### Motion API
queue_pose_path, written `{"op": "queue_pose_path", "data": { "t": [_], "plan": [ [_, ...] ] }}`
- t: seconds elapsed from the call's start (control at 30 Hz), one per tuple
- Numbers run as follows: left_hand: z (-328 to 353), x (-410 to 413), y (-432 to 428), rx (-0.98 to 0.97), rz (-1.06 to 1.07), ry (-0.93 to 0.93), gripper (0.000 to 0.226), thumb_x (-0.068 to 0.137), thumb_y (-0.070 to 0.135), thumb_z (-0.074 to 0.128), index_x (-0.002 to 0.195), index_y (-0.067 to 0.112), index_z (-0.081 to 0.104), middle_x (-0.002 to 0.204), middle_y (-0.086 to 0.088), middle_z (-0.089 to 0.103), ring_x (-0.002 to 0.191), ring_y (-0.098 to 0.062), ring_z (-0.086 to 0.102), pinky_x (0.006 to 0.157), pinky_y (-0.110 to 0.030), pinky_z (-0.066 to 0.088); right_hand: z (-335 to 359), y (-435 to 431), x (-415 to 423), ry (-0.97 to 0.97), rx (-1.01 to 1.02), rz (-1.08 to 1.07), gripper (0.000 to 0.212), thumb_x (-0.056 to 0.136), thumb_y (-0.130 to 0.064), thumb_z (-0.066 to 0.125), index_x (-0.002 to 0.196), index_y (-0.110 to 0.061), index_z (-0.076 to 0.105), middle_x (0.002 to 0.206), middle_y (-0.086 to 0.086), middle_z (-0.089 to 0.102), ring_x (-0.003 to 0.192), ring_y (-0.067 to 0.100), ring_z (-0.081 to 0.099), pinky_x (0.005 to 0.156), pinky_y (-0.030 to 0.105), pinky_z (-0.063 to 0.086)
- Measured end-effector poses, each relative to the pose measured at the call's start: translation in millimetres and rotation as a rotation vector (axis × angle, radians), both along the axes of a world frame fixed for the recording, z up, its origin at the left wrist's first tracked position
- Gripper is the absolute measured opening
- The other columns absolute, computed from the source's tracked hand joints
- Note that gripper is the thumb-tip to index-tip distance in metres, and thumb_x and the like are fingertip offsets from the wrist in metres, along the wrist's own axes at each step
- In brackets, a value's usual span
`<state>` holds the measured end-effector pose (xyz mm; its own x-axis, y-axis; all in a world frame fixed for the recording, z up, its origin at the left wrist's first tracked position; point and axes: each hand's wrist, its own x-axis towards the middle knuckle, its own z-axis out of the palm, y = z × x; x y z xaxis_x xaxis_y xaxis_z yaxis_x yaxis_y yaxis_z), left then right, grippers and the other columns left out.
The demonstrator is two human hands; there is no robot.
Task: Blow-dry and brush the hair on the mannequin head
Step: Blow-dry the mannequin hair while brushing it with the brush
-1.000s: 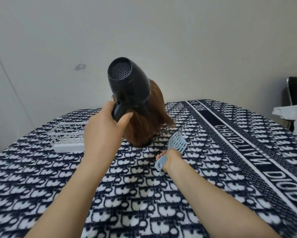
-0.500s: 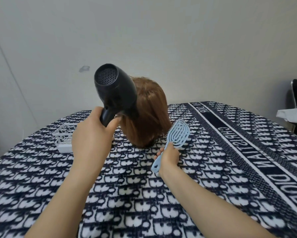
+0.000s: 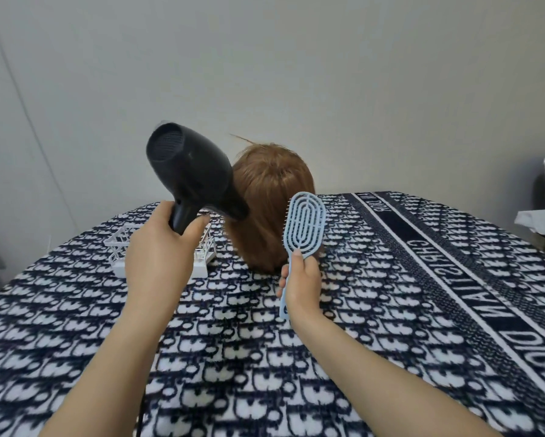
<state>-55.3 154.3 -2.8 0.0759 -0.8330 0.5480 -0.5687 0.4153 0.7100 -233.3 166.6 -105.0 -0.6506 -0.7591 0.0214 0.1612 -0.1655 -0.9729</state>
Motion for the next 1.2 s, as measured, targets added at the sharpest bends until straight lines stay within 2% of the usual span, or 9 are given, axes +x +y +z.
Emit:
{"op": "queue_pose_path", "data": {
  "t": [0.3, 0.43, 0.63, 0.73, 0.87, 0.97, 1.07, 1.13, 1.2],
  "plan": [
    [3, 20, -6, 0.009, 0.039, 0.072, 0.025, 0.094, 0.047, 0.066, 0.093, 0.023, 0.060, 0.076, -0.004, 0.070, 0.071, -0.030, 0.070, 0.072, -0.050, 0.058, 23, -16, -4, 0.467, 0.034, 0.021, 0.034, 0.100, -0.042, 0.040, 0.078, -0.016, 0.049, 0.070, 0.003, 0.057, 0.057, 0.022, 0.054, 0.057, 0.050, 0.054],
    [3, 28, -9, 0.027, 0.009, 0.172, 0.024, 0.093, 0.048, 0.066, 0.091, 0.024, 0.061, 0.076, -0.005, 0.070, 0.066, -0.028, 0.069, 0.072, -0.051, 0.059, 50, -25, -12, 0.687, 0.033, -0.036, 0.033, 0.098, -0.044, 0.044, 0.074, -0.022, 0.050, 0.067, -0.004, 0.061, 0.057, 0.016, 0.060, 0.055, 0.048, 0.056],
    [7, 37, -26, 0.067, -0.024, 0.344, 0.022, 0.093, 0.045, 0.068, 0.091, 0.024, 0.062, 0.068, 0.001, 0.067, 0.041, -0.002, 0.057, 0.059, -0.035, 0.054, 105, -44, -25, 0.934, 0.124, -0.030, 0.033, 0.097, -0.042, 0.045, 0.079, -0.016, 0.055, 0.074, 0.003, 0.064, 0.063, 0.023, 0.064, 0.057, 0.048, 0.057],
    [10, 41, -34, 0.063, -0.021, 0.331, 0.025, 0.093, 0.046, 0.067, 0.093, 0.022, 0.062, 0.071, 0.000, 0.067, 0.049, -0.011, 0.063, 0.069, -0.044, 0.059, 127, -50, -23, 0.987, 0.172, -0.005, 0.035, 0.098, -0.038, 0.046, 0.079, -0.010, 0.058, 0.074, 0.008, 0.065, 0.066, 0.025, 0.065, 0.062, 0.048, 0.058],
    [10, 42, -43, 0.044, 0.081, 0.106, 0.027, 0.093, 0.049, 0.064, 0.095, 0.022, 0.059, 0.080, -0.004, 0.070, 0.074, -0.033, 0.071, 0.077, -0.050, 0.058, 154, -54, -18, 1.107, 0.214, 0.018, 0.031, 0.097, -0.025, 0.052, 0.069, -0.012, 0.053, 0.071, 0.004, 0.061, 0.072, 0.027, 0.066, 0.068, 0.040, 0.057],
    [8, 41, -46, 0.059, 0.056, 0.195, 0.028, 0.093, 0.048, 0.064, 0.096, 0.021, 0.061, 0.079, -0.005, 0.071, 0.076, -0.033, 0.070, 0.077, -0.051, 0.059, 173, -52, -9, 1.318, 0.271, 0.015, 0.008, 0.087, -0.009, 0.053, 0.087, -0.007, 0.061, 0.084, 0.005, 0.061, 0.077, 0.025, 0.062, 0.064, 0.026, 0.046],
    [7, 42, -49, 0.029, 0.080, 0.162, 0.027, 0.093, 0.049, 0.064, 0.092, 0.022, 0.059, 0.075, -0.003, 0.070, 0.067, -0.029, 0.068, 0.067, -0.043, 0.056, 187, -51, 2, 1.424, 0.328, 0.039, 0.015, 0.078, 0.003, 0.051, 0.091, -0.005, 0.053, 0.087, 0.012, 0.063, 0.082, 0.029, 0.062, 0.059, 0.025, 0.041],
    [7, 42, -53, 0.079, -0.019, 0.325, 0.025, 0.093, 0.045, 0.068, 0.089, 0.021, 0.061, 0.070, -0.001, 0.067, 0.055, -0.018, 0.063, 0.053, -0.033, 0.052, 193, -52, 9, 1.453, 0.373, 0.042, 0.020, 0.079, 0.004, 0.053, 0.096, -0.003, 0.048, 0.092, 0.014, 0.065, 0.072, 0.028, 0.057, 0.054, 0.026, 0.040],
    [8, 42, -56, 0.094, -0.052, 0.412, 0.024, 0.093, 0.043, 0.069, 0.088, 0.021, 0.062, 0.066, 0.001, 0.065, 0.046, -0.013, 0.057, 0.052, -0.031, 0.050, 197, -54, 15, 1.469, 0.391, 0.015, 0.030, 0.081, 0.002, 0.053, 0.111, -0.001, 0.047, 0.100, 0.014, 0.062, 0.071, 0.026, 0.052, 0.055, 0.030, 0.040]
  ]
}}
